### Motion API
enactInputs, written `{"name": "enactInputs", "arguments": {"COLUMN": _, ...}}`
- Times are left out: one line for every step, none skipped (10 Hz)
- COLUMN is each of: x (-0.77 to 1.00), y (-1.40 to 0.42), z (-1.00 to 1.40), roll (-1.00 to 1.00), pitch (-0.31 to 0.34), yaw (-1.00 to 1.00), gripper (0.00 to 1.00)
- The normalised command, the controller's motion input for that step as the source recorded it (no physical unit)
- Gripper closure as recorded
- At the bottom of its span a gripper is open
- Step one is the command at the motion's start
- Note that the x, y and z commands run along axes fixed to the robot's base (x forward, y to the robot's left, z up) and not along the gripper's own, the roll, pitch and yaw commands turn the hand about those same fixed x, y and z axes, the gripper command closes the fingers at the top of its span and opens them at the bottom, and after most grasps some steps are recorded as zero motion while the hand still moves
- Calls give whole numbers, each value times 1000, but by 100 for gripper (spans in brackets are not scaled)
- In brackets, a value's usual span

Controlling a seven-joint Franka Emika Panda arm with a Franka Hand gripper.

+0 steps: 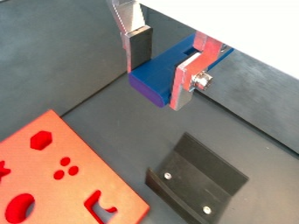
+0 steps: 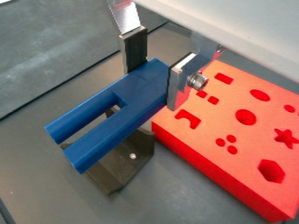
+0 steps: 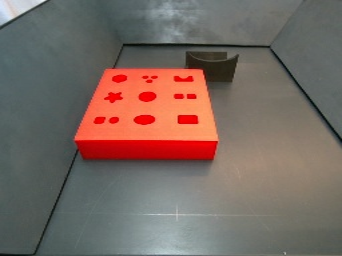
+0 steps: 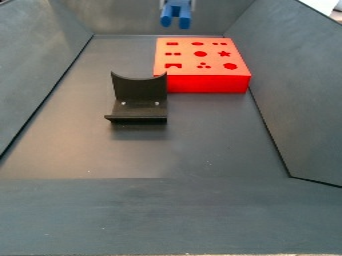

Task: Pick up the square-circle object. Move up. Rotate the square-circle object. Place the square-circle object on the fixture. Regrasp the square-circle object. Move to above the board. Insert the square-circle object.
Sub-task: Place the square-circle object on the fixture.

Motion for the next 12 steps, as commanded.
{"name": "enactInputs", "arguments": {"x": 1000, "y": 45, "z": -434, "roll": -1000, "pitch": -2, "yaw": 67, "gripper": 100}}
{"name": "enactInputs", "arguments": {"x": 1000, "y": 56, "z": -443, "roll": -1000, "pitch": -4, "yaw": 59, "gripper": 100}}
{"name": "enactInputs", "arguments": {"x": 1000, "y": 83, "z": -345, "roll": -1000, "pitch": -12, "yaw": 39, "gripper": 100}}
{"name": "enactInputs", "arguments": {"x": 957, "y": 62, "z": -227, "roll": -1000, "pitch": -10, "yaw": 31, "gripper": 100}}
{"name": "enactInputs", "arguments": {"x": 814, "y": 43, "z": -119, "roll": -1000, "pitch": 19, "yaw": 25, "gripper": 100}}
{"name": "enactInputs", "arguments": {"x": 718, "y": 46, "z": -67, "roll": -1000, "pitch": 49, "yaw": 18, "gripper": 100}}
{"name": "enactInputs", "arguments": {"x": 611, "y": 46, "z": -42, "roll": -1000, "pitch": 81, "yaw": 3, "gripper": 100}}
{"name": "enactInputs", "arguments": {"x": 562, "y": 45, "z": -40, "roll": -1000, "pitch": 95, "yaw": -8, "gripper": 100}}
{"name": "enactInputs", "arguments": {"x": 469, "y": 44, "z": -32, "roll": -955, "pitch": 118, "yaw": -35, "gripper": 100}}
{"name": "enactInputs", "arguments": {"x": 398, "y": 46, "z": -25, "roll": -782, "pitch": 120, "yaw": -53, "gripper": 100}}
{"name": "enactInputs", "arguments": {"x": 307, "y": 48, "z": -23, "roll": -556, "pitch": 114, "yaw": -73, "gripper": 100}}
{"name": "enactInputs", "arguments": {"x": 266, "y": 46, "z": -23, "roll": -441, "pitch": 106, "yaw": -82, "gripper": 100}}
